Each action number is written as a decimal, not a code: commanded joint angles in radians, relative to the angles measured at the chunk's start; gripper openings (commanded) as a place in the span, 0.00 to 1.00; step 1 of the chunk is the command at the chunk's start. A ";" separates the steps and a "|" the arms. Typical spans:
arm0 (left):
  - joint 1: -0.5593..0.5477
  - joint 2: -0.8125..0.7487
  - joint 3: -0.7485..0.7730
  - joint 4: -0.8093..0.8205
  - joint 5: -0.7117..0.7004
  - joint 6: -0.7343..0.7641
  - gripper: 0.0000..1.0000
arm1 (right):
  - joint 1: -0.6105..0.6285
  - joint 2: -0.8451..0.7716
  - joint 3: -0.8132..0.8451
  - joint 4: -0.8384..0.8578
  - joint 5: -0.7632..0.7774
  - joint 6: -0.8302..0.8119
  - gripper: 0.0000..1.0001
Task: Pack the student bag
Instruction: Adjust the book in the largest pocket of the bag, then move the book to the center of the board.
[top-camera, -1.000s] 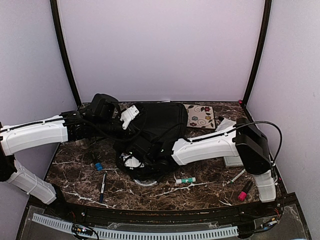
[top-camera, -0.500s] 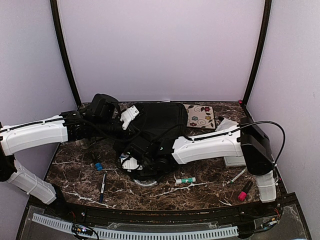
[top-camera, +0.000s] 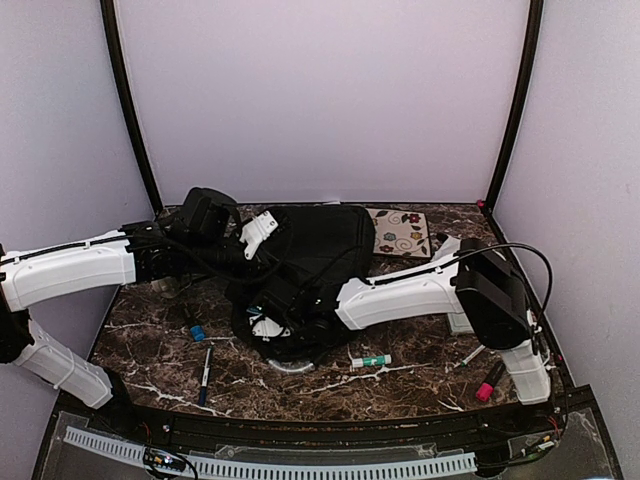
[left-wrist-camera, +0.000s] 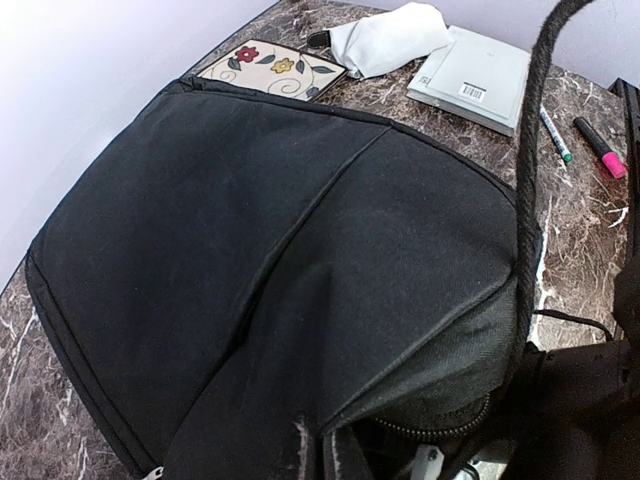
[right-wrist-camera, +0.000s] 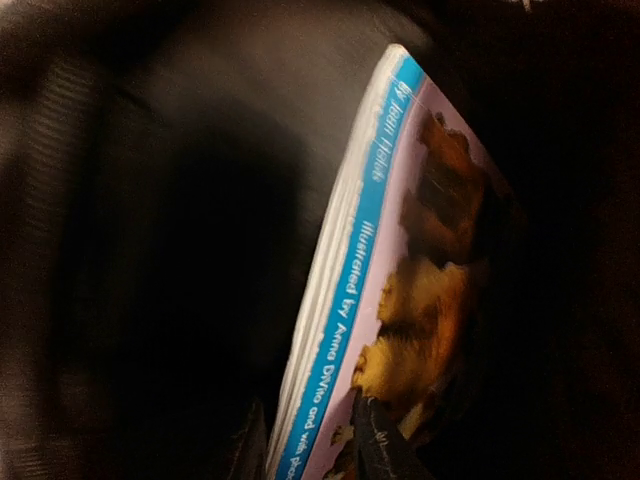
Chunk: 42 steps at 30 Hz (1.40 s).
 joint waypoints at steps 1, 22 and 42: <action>0.000 -0.044 0.028 0.037 0.016 -0.005 0.00 | -0.067 0.020 -0.007 0.093 0.093 -0.077 0.28; 0.000 -0.005 0.033 0.023 -0.048 -0.011 0.00 | -0.017 -0.121 -0.098 0.013 0.061 -0.064 0.34; -0.001 0.230 0.101 -0.064 -0.064 -0.075 0.00 | -0.087 -0.732 -0.577 -0.359 -0.597 0.117 0.44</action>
